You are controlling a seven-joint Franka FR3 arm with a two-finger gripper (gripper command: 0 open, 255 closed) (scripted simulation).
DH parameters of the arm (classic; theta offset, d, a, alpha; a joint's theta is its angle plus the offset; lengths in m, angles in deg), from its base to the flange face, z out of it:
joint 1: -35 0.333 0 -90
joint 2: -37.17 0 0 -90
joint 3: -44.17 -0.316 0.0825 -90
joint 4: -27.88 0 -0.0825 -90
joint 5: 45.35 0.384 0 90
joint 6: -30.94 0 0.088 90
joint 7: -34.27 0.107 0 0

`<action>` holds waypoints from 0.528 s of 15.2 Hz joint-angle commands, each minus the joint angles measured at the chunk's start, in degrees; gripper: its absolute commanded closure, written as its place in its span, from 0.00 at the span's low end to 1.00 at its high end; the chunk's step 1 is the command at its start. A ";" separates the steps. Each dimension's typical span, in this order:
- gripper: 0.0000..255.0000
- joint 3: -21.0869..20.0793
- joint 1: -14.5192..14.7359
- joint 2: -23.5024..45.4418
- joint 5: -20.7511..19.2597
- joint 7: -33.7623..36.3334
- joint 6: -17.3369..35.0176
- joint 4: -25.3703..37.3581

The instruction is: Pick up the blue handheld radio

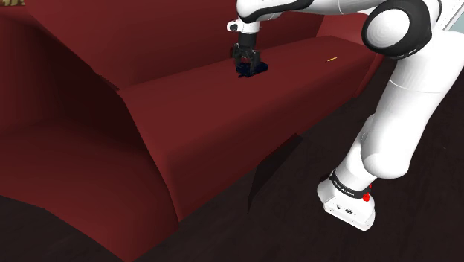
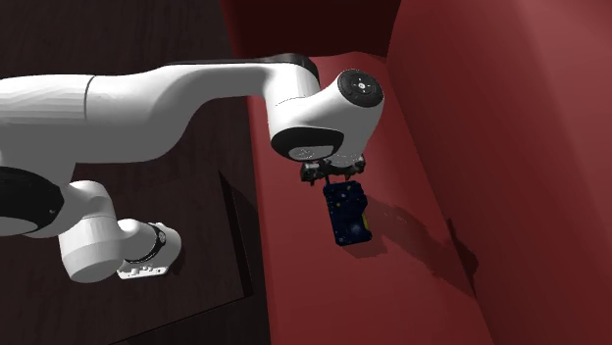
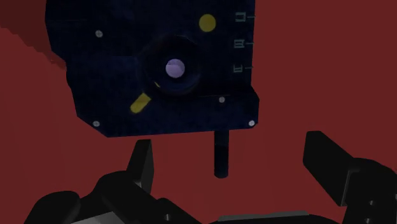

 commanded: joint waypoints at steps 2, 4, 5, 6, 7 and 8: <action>0.00 -0.07 0.06 0.25 0.12 -0.12 2.75 -2.48; 0.00 -0.07 0.06 0.24 0.12 -0.12 2.75 -2.48; 1.00 -0.09 0.07 0.30 0.14 -0.10 2.72 -2.40; 1.00 -0.08 0.07 0.27 0.13 -0.11 2.76 -2.47; 1.00 -0.08 0.06 0.27 0.13 -0.11 2.76 -2.46; 1.00 -0.08 0.07 0.28 0.13 -0.11 2.75 -2.45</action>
